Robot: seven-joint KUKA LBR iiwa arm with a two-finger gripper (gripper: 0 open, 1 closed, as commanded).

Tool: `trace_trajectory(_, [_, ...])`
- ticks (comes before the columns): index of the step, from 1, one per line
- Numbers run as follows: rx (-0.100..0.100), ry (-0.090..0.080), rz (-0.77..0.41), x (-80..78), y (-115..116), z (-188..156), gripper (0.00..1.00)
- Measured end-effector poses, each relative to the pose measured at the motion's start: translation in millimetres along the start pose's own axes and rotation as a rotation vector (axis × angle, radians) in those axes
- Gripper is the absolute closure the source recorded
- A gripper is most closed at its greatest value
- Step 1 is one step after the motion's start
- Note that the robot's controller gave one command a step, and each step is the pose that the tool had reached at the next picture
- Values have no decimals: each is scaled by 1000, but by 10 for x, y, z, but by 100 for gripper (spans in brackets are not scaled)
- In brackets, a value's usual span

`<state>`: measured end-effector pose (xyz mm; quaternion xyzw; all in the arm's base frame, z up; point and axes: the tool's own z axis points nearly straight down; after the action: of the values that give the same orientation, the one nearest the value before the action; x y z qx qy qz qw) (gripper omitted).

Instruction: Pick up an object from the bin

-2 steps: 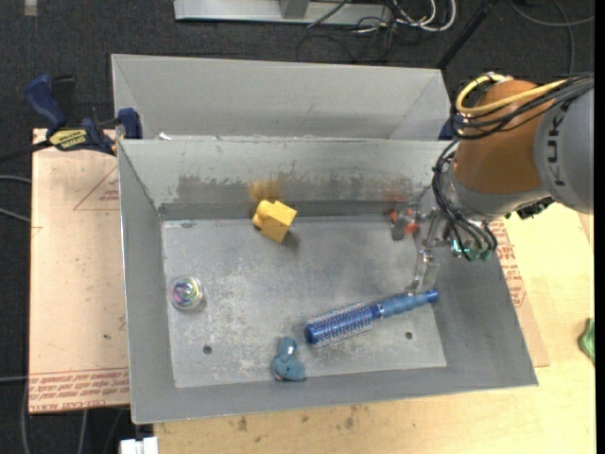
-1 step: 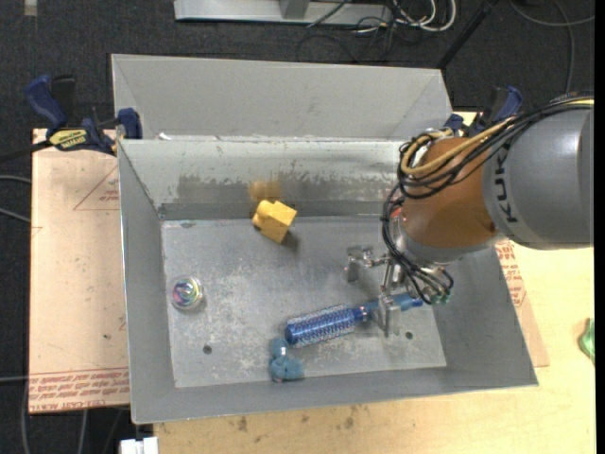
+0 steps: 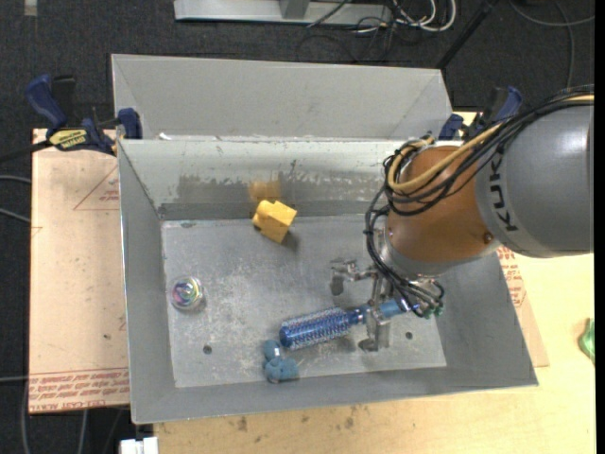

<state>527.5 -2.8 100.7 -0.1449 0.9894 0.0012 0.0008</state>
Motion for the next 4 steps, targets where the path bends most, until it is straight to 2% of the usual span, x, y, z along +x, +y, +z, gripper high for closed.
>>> trace_trajectory(1, [0,2,-45,46,277,13,0])
trace_trajectory(2, [0,3,175,84,267,319,0])
trace_trajectory(3, [0,2,173,79,273,320,0])
trace_trajectory(4, [-1,3,173,81,275,323,100])
